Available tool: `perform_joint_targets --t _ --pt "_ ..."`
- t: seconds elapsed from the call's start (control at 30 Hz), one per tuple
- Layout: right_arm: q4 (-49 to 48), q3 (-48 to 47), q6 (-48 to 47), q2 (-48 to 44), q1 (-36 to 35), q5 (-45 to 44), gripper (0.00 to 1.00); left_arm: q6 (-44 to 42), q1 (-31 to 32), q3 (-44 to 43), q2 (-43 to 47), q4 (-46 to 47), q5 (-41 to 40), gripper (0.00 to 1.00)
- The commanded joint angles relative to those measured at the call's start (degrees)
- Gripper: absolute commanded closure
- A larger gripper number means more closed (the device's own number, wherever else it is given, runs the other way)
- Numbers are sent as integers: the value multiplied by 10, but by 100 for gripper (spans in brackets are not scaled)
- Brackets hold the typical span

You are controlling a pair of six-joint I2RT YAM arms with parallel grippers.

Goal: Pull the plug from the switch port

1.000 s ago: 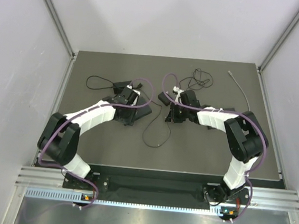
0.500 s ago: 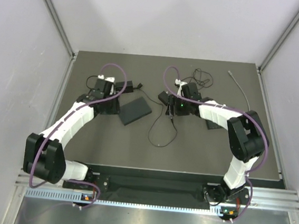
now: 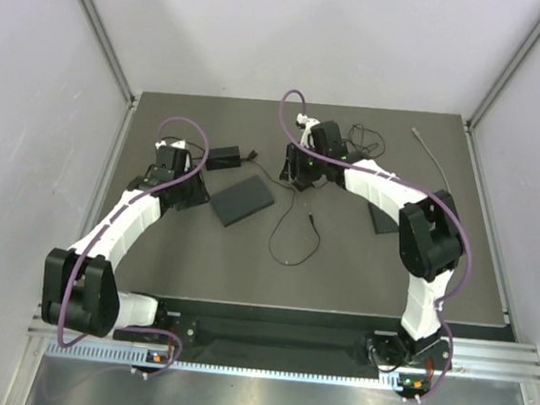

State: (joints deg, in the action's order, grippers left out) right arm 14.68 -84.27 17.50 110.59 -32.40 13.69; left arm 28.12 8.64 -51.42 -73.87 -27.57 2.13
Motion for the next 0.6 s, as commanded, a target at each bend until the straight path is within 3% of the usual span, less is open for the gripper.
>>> perform_joint_targets --t 0.0,0.1,0.23,0.3,0.4,0.57 --pt "1 -35 15 24 -6 19 57 27 -6 11 -9 48 16 53" --pt "0 -52 26 44 -8 36 66 35 -10 11 -21 65 12 53" --pt "-10 -57 41 73 -19 38 68 26 -17 -11 -56 90 31 55" --pt "-16 -56 53 81 -21 40 78 0 -21 -42 -92 96 60 57" --pt "-37 -30 85 76 -26 25 83 -31 -24 -101 -166 97 106 65" --pt "-54 27 138 50 -56 -42 91 -47 -27 -178 -275 76 109 79"
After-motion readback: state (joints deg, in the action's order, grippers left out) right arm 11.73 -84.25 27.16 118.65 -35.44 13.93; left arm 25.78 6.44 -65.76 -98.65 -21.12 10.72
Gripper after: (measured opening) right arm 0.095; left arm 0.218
